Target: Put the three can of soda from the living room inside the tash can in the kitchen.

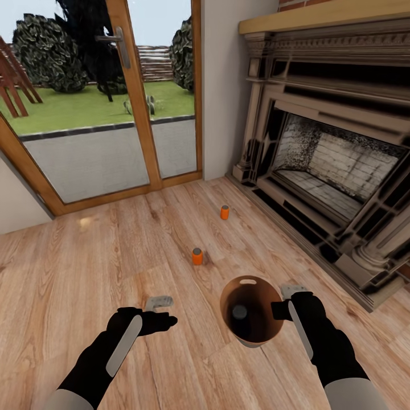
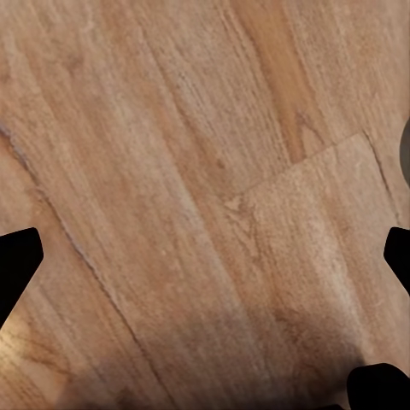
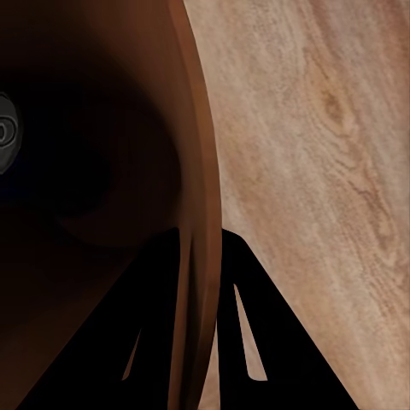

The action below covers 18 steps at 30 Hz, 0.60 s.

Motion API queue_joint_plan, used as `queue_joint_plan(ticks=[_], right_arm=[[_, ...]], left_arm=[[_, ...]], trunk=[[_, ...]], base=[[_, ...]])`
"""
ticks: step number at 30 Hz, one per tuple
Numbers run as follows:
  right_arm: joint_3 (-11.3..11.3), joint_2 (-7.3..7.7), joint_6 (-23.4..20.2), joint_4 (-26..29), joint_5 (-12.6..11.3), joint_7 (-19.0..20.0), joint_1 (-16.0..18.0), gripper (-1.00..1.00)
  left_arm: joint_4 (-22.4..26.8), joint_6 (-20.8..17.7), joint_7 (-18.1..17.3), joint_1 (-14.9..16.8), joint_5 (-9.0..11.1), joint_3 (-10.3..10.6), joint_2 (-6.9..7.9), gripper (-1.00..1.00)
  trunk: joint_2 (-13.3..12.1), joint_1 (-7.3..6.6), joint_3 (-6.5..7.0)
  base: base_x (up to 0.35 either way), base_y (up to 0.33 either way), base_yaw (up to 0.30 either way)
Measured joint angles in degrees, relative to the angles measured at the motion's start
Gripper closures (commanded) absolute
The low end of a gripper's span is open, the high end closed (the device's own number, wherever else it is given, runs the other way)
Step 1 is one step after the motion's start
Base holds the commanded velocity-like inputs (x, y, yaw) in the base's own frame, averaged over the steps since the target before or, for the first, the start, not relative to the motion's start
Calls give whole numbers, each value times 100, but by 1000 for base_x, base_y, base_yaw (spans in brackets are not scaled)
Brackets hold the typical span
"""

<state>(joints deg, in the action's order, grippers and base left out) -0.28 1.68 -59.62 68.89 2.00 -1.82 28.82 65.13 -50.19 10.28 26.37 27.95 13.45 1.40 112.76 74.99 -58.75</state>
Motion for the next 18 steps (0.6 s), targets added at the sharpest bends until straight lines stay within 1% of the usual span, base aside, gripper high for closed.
queue_joint_plan(ticks=[18], right_arm=[[7, -4, 0, 0, -5, -1, 0, 100]], left_arm=[[2, -3, 9, 0, 9, 0, -7, -100]], trunk=[[0, 0, 0]], base=[[0, 0, 0]])
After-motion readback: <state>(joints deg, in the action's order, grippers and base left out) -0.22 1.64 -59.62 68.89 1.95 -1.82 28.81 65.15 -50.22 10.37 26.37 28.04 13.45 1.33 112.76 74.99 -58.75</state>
